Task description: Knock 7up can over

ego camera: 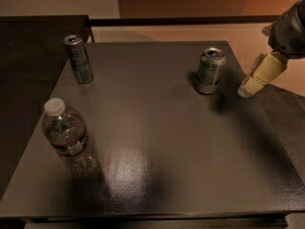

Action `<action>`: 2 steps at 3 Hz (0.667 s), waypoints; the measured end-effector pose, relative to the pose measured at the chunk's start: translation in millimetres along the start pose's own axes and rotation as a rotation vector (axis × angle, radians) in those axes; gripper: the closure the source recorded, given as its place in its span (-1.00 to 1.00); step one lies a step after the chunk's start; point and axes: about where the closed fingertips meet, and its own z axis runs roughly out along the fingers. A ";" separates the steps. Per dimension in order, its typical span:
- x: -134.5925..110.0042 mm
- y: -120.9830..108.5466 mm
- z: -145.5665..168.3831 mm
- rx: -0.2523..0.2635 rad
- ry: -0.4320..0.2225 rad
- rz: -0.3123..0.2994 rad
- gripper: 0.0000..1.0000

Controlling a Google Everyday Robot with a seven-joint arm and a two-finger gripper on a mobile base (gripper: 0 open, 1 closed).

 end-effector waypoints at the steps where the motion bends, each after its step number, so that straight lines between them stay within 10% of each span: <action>1: -3.5 -19.4 23.5 -0.003 -0.090 0.063 -1.00; 2: -11.7 -22.7 45.6 -0.022 -0.171 0.109 -1.00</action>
Offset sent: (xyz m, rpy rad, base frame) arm 0.0633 0.0192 -0.0444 0.3149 -0.0591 -0.0461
